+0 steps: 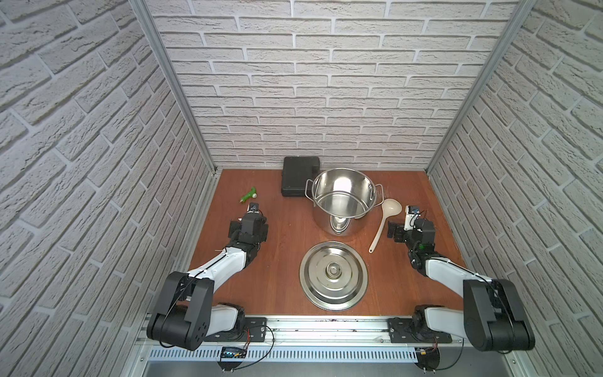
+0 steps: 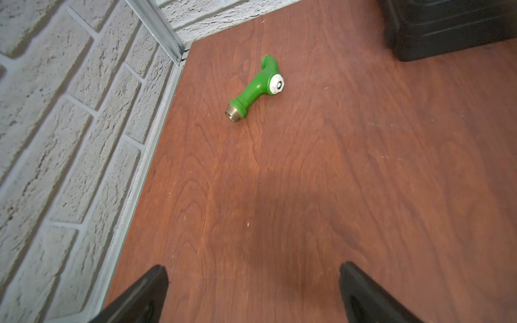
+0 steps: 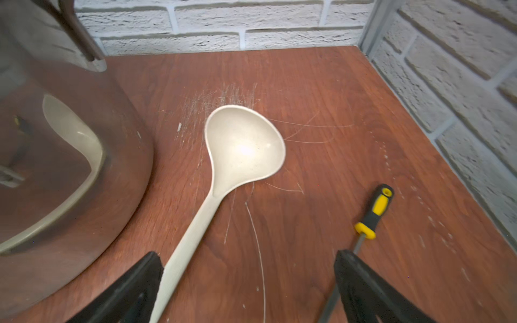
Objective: Stir the soup with a spoon
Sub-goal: Reset both arms
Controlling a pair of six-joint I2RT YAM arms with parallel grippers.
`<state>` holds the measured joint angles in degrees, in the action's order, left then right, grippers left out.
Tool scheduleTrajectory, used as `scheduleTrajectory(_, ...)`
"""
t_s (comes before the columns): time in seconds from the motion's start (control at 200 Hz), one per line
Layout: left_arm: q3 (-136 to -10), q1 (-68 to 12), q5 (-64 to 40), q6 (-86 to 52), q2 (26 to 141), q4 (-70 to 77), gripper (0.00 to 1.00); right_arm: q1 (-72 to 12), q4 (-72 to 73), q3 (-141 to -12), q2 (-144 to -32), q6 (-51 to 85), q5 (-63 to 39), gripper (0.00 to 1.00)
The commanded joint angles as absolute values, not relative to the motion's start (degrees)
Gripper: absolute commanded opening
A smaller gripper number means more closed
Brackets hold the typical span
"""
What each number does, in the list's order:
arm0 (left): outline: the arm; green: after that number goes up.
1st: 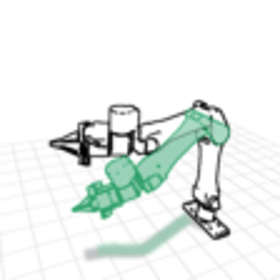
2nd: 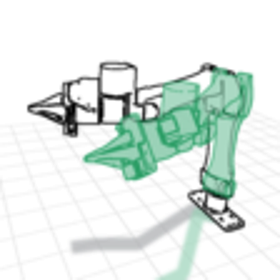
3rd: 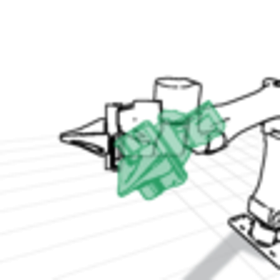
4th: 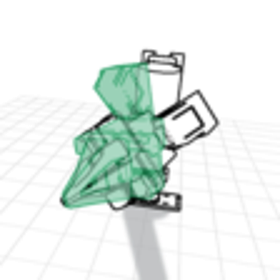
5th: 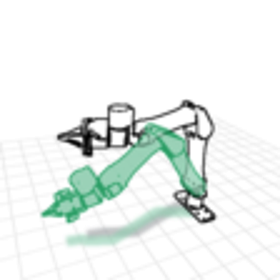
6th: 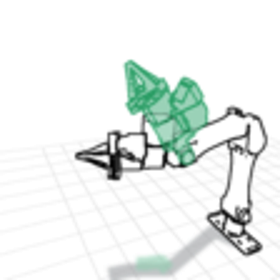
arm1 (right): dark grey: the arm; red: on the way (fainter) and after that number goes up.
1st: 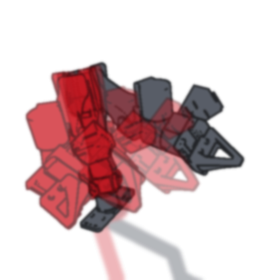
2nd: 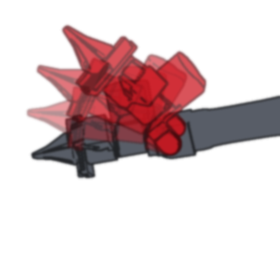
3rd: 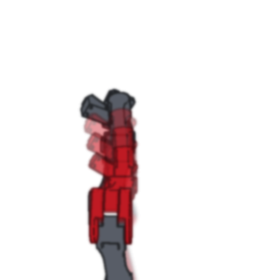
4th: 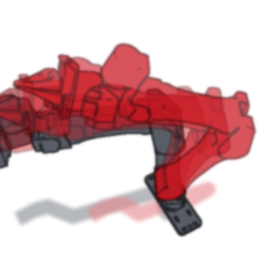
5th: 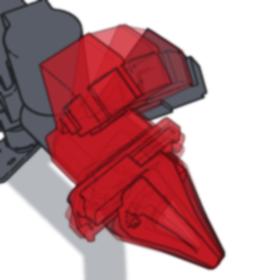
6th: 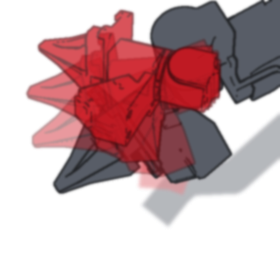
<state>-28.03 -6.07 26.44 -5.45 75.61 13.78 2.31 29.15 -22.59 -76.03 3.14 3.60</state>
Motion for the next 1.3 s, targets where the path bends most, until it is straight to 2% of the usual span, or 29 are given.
scheduleTrajectory(0.0,-26.39,-2.81,21.94,-5.33,78.40,28.96,0.98,0.94,45.38,-21.81,-80.09,-0.91,1.62,1.00)
scheduleTrajectory(0.24,-26.12,3.24,9.19,-2.20,84.11,39.27,0.98,-0.64,56.98,-20.30,-89.50,-2.61,2.37,1.00)
scheduleTrajectory(0.34,-26.36,4.28,6.69,-2.67,86.45,40.61,0.98,-0.28,48.24,-22.71,-87.00,-1.72,3.60,1.00)
scheduleTrajectory(0.46,-22.60,4.57,4.82,-1.99,88.48,49.22,0.98,-0.24,53.40,-21.80,-89.13,-0.96,4.88,1.00)
scheduleTrajectory(0.605,-22.31,4.11,4.45,-1.50,88.76,49.66,0.98,-0.20,48.39,-23.17,-87.72,-0.89,4.92,0.99)
scheduleTrajectory(1.295,-22.27,4.14,4.57,-1.40,89.08,50.27,0.98,-0.02,48.86,-23.53,-88.53,-0.79,4.44,0.99)
